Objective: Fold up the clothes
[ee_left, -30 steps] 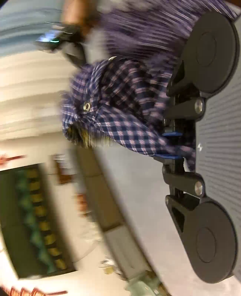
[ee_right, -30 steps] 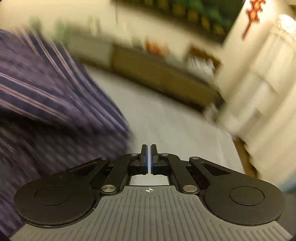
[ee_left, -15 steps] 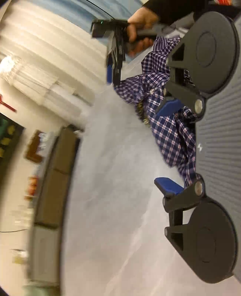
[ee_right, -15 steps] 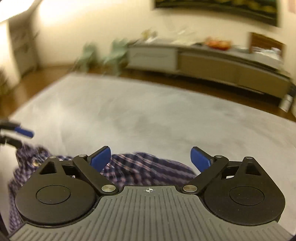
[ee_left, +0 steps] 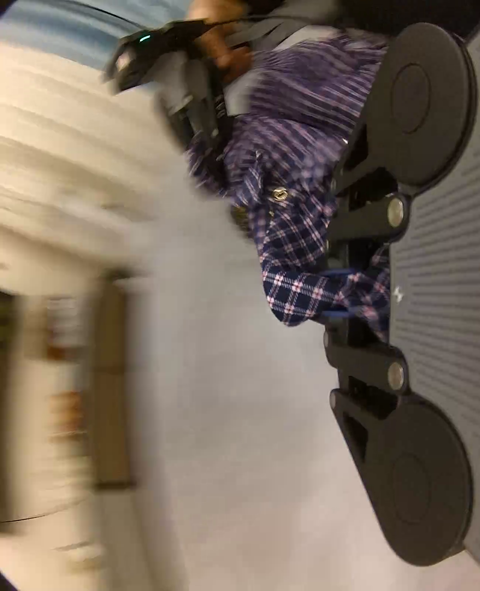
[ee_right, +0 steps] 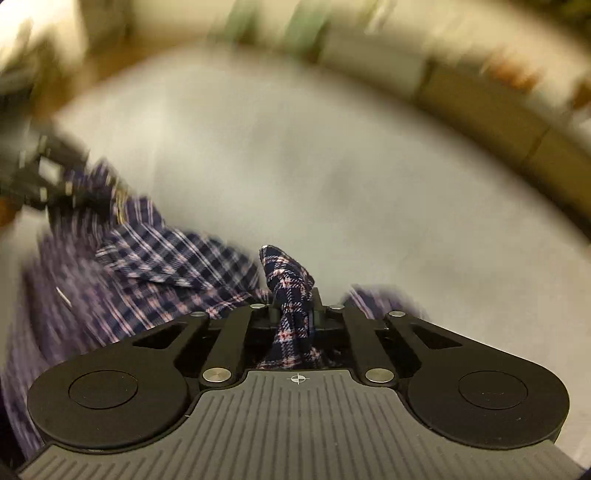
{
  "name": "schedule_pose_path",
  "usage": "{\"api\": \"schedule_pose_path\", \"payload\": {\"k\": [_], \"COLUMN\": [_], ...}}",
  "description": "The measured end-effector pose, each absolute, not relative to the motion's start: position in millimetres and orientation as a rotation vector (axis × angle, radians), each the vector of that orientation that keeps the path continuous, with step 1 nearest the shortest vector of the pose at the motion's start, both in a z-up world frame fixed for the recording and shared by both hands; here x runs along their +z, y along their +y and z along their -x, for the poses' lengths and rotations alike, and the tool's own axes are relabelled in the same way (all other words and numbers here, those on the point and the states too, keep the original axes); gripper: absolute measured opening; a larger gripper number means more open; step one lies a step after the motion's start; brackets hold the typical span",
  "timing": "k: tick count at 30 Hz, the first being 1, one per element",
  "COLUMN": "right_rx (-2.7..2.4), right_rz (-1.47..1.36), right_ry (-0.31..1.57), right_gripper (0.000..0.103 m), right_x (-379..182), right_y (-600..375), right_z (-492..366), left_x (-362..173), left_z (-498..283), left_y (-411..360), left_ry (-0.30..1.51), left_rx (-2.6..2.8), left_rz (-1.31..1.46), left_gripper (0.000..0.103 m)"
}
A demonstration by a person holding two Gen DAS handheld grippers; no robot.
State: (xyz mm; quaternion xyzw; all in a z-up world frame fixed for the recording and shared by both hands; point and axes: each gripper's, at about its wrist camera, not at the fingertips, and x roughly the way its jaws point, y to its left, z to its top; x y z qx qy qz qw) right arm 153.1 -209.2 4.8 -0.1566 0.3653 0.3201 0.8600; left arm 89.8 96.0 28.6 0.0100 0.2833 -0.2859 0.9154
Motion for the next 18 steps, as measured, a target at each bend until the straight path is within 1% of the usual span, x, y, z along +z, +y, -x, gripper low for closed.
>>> {"api": "schedule_pose_path", "payload": {"k": [2, 3, 4, 5, 6, 8, 10, 13, 16, 17, 18], "right_rx": [0.577, 0.518, 0.459, 0.4, 0.341, 0.244, 0.179, 0.21, 0.206, 0.211, 0.246], "right_rz": [0.233, 0.238, 0.242, 0.246, 0.251, 0.281, 0.263, 0.134, 0.057, 0.03, 0.005], "right_ry": [0.475, 0.48, 0.484, 0.488, 0.495, 0.621, 0.723, 0.755, 0.725, 0.698, 0.669], "right_gripper": [0.01, 0.012, 0.037, 0.056, 0.079, 0.074, 0.073, 0.074, 0.074, 0.074, 0.078], "right_x": [50.0, 43.6, 37.2, 30.9, 24.0, -8.9, -32.3, -36.9, -17.9, -9.6, -6.3], "right_y": [-233.7, -233.7, -233.8, -233.9, -233.9, -232.8, -240.8, -254.5, -274.4, -275.3, -265.2], "right_z": [-127.3, -132.9, -138.5, -144.1, -150.0, -172.1, -184.0, -180.4, -185.6, -185.8, -187.8], "left_x": [66.5, 72.4, 67.1, 53.8, 37.2, 15.4, 1.9, -13.3, -21.2, -22.9, -25.2], "left_z": [-65.3, -65.9, -77.5, -93.5, -106.7, -117.7, -120.0, -123.9, -144.2, -150.6, -156.3], "left_y": [94.5, 84.9, 69.7, 55.0, 45.0, 43.8, 62.5, 98.7, 125.8, 133.5, 140.3], "left_ry": [0.317, 0.289, 0.355, 0.445, 0.505, 0.565, 0.63, 0.718, 0.769, 0.78, 0.793], "left_rx": [-0.536, -0.506, -0.488, -0.475, -0.435, -0.392, -0.392, -0.399, -0.332, -0.328, -0.334], "left_rz": [-0.098, -0.145, -0.195, -0.247, -0.297, -0.319, -0.218, -0.042, 0.07, 0.117, 0.168], "left_gripper": [0.02, 0.031, 0.049, 0.058, 0.057, 0.057, 0.057, 0.06, 0.062, 0.064, 0.07]}}
